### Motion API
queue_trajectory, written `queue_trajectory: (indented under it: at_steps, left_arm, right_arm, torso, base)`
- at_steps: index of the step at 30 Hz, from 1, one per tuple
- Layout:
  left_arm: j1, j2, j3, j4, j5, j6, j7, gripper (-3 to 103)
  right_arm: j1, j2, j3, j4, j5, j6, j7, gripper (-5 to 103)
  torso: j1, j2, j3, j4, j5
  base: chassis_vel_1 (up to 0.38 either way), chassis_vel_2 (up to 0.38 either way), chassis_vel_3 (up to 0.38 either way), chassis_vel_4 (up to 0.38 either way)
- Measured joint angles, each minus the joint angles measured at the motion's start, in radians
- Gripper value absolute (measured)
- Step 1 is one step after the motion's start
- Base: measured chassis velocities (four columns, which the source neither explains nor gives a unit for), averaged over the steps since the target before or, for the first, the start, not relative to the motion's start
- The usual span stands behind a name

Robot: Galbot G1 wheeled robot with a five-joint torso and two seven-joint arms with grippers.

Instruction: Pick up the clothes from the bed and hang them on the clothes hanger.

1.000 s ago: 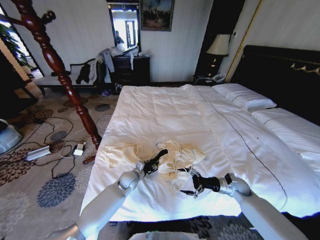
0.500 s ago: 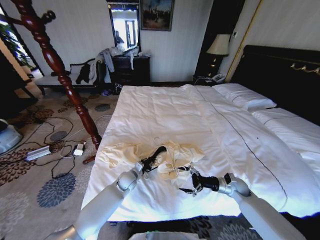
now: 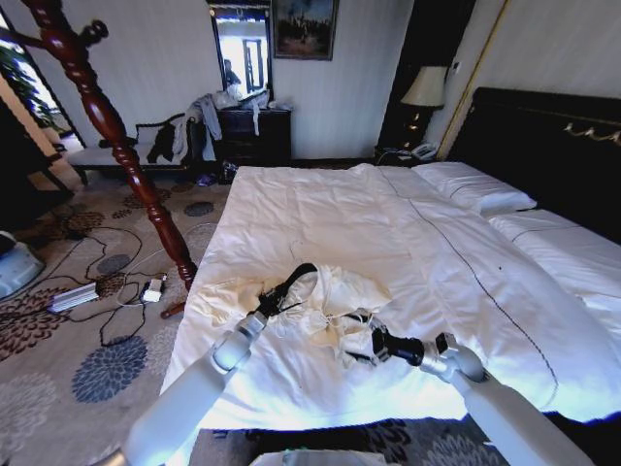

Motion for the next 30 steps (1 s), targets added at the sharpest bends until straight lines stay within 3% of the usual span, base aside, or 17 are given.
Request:
queue_trajectory:
  at_steps: [1, 2, 3, 5, 6, 7, 9, 11, 14, 17, 19, 22, 24, 25, 27, 28, 30]
  left_arm:
    - [0.004, 0.012, -0.011, -0.011, 0.005, -0.026, 0.001, 19]
    - [0.004, 0.012, -0.011, -0.011, 0.005, -0.026, 0.001, 19]
    - [0.006, 0.022, -0.019, -0.017, 0.008, -0.046, 0.001, 19]
    - [0.009, 0.041, -0.040, -0.032, 0.009, -0.094, 0.000, 19]
    - [0.011, 0.043, -0.047, -0.035, 0.007, -0.101, -0.001, 19]
    - [0.011, 0.043, -0.047, -0.035, 0.007, -0.101, -0.001, 19]
    - [0.024, 0.044, -0.085, -0.053, -0.003, -0.122, -0.007, 19]
    - [0.028, 0.043, -0.095, -0.060, -0.005, -0.124, -0.009, 19]
    - [0.036, 0.039, -0.130, -0.096, -0.024, -0.126, -0.019, 19]
    - [0.035, 0.045, -0.144, -0.111, -0.032, -0.124, -0.024, 19]
    - [0.028, 0.054, -0.156, -0.122, -0.041, -0.120, -0.029, 19]
    - [0.021, 0.058, -0.169, -0.134, -0.054, -0.112, -0.039, 19]
    - [0.017, 0.057, -0.182, -0.141, -0.064, -0.106, -0.048, 19]
    - [0.017, 0.057, -0.182, -0.141, -0.064, -0.106, -0.048, 19]
    - [0.016, 0.055, -0.198, -0.152, -0.074, -0.100, -0.055, 19]
    - [0.017, 0.055, -0.201, -0.154, -0.077, -0.099, -0.056, 19]
    - [0.020, 0.055, -0.221, -0.171, -0.095, -0.091, -0.064, 19]
  right_arm:
    - [-0.002, 0.000, -0.007, 0.022, 0.021, 0.003, 0.108, 100]
    - [-0.002, 0.000, -0.007, 0.022, 0.021, 0.003, 0.108, 100]
    - [-0.003, 0.001, -0.012, 0.042, 0.038, 0.006, 0.192, 100]
    - [-0.019, 0.004, -0.012, 0.123, 0.075, -0.001, 0.475, 100]
    - [-0.025, 0.003, -0.010, 0.151, 0.081, -0.016, 0.548, 100]
    - [-0.025, 0.003, -0.010, 0.151, 0.081, -0.016, 0.548, 100]
    - [-0.067, -0.016, 0.002, 0.300, 0.158, -0.125, 0.856, 100]
    - [-0.081, -0.022, 0.005, 0.335, 0.181, -0.148, 0.911, 100]
    - [-0.146, -0.041, 0.016, 0.465, 0.229, -0.247, 1.089, 100]
    - [-0.187, -0.058, 0.018, 0.515, 0.234, -0.314, 1.169, 100]
    - [-0.234, -0.081, 0.017, 0.543, 0.222, -0.336, 1.182, 100]
    - [-0.296, -0.106, 0.008, 0.549, 0.161, -0.313, 1.102, 100]
    - [-0.351, -0.120, 0.004, 0.523, 0.073, -0.257, 0.937, 100]
    - [-0.351, -0.120, 0.004, 0.523, 0.073, -0.257, 0.937, 100]
    - [-0.388, -0.121, 0.005, 0.469, -0.035, -0.182, 0.730, 100]
    - [-0.392, -0.120, 0.006, 0.453, -0.064, -0.166, 0.685, 100]
    - [-0.399, -0.105, 0.015, 0.365, -0.241, -0.093, 0.521, 100]
  torso:
    - [0.000, 0.000, 0.000, 0.0002, -0.0001]
    - [0.000, 0.000, 0.000, 0.0002, -0.0001]
    - [0.000, 0.000, 0.000, 0.0002, -0.0001]
    - [0.000, 0.000, 0.000, 0.0000, -0.0001]
    - [0.000, 0.000, 0.000, -0.0002, -0.0001]
    - [0.000, 0.000, 0.000, -0.0002, -0.0001]
    - [0.000, 0.000, 0.000, 0.0002, -0.0003]
    - [0.000, 0.000, 0.000, 0.0001, -0.0006]
    - [0.000, 0.000, 0.000, -0.0001, -0.0001]
    - [0.000, 0.000, 0.000, -0.0001, -0.0001]
    - [0.000, 0.000, 0.000, 0.0000, -0.0002]
    - [0.000, 0.000, 0.000, -0.0002, 0.0000]
    - [0.000, 0.000, 0.000, -0.0002, -0.0001]
    - [0.000, 0.000, 0.000, -0.0002, -0.0001]
    - [0.000, 0.000, 0.000, -0.0001, -0.0001]
    - [0.000, 0.000, 0.000, -0.0001, -0.0002]
    - [0.000, 0.000, 0.000, -0.0001, 0.0002]
  base:
    - [0.000, 0.000, 0.000, 0.000]
    - [0.000, 0.000, 0.000, 0.000]
    - [0.000, 0.000, 0.000, 0.000]
    - [0.000, 0.000, 0.000, 0.000]
    - [0.000, 0.000, 0.000, 0.000]
    - [0.000, 0.000, 0.000, 0.000]
    - [0.000, 0.000, 0.000, 0.000]
    - [0.000, 0.000, 0.000, 0.000]
    - [0.000, 0.000, 0.000, 0.000]
    - [0.000, 0.000, 0.000, 0.000]
    - [0.000, 0.000, 0.000, 0.000]
    - [0.000, 0.000, 0.000, 0.000]
    - [0.000, 0.000, 0.000, 0.000]
    - [0.000, 0.000, 0.000, 0.000]
    - [0.000, 0.000, 0.000, 0.000]
    - [0.000, 0.000, 0.000, 0.000]
    - [0.000, 0.000, 0.000, 0.000]
